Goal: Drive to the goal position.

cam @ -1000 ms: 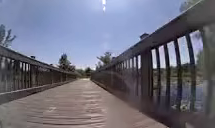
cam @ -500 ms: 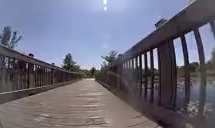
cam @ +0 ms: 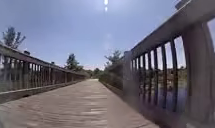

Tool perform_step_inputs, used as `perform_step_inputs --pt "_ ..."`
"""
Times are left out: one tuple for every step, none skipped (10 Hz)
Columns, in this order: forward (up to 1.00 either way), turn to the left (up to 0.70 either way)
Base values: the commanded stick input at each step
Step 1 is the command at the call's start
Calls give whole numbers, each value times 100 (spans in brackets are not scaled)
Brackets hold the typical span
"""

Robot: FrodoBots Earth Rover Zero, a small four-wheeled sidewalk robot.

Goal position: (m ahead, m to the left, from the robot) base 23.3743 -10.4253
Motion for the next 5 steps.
perform_step_inputs --pt "70 14" --pt "70 14" --pt "70 14" --pt "70 14" --pt "70 14"
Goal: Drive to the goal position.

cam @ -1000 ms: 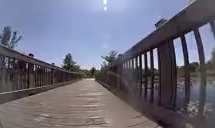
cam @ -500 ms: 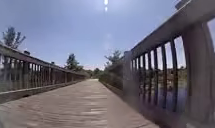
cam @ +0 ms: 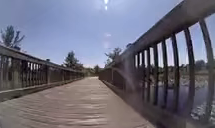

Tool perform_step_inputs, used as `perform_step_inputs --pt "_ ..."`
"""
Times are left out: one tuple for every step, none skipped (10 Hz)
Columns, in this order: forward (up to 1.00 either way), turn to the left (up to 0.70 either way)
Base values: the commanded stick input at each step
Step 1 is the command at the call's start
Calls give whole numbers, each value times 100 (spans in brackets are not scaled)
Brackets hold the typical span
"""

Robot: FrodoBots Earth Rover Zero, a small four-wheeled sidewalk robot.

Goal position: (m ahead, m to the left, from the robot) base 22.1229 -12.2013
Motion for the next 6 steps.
perform_step_inputs --pt "70 14" --pt "70 14" --pt "70 14" --pt "70 14" --pt "70 14" --pt "70 12"
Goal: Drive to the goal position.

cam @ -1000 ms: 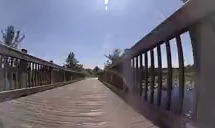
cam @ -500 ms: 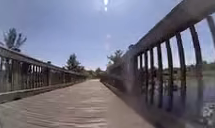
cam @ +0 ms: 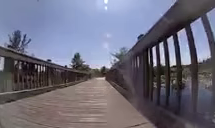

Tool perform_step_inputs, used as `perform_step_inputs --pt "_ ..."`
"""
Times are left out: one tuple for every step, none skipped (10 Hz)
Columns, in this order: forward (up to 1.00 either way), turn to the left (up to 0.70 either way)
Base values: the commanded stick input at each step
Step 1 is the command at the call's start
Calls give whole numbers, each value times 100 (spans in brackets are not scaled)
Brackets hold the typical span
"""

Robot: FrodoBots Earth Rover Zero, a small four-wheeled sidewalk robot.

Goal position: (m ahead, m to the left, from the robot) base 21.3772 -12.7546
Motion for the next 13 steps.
perform_step_inputs --pt "70 3" --pt "70 0" --pt "70 0" --pt "70 0" --pt "70 0" --pt "70 0" --pt "70 0" --pt "70 0" --pt "70 0" --pt "70 -4" --pt "70 -12" --pt "70 -14" --pt "70 -14"
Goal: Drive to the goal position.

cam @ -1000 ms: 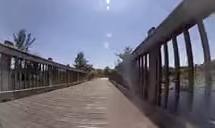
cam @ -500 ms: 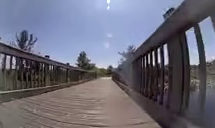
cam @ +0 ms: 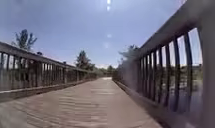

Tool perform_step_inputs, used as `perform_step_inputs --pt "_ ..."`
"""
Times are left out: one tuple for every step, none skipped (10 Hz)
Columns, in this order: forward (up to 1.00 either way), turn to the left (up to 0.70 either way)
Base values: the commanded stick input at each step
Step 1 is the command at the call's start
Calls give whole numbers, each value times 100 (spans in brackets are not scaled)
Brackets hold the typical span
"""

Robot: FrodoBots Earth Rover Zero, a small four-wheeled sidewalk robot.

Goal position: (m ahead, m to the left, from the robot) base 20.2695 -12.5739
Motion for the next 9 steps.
perform_step_inputs --pt "70 -9" --pt "70 0" --pt "70 0" --pt "70 0" --pt "70 0" --pt "70 0" --pt "70 13" --pt "70 14" --pt "70 14"
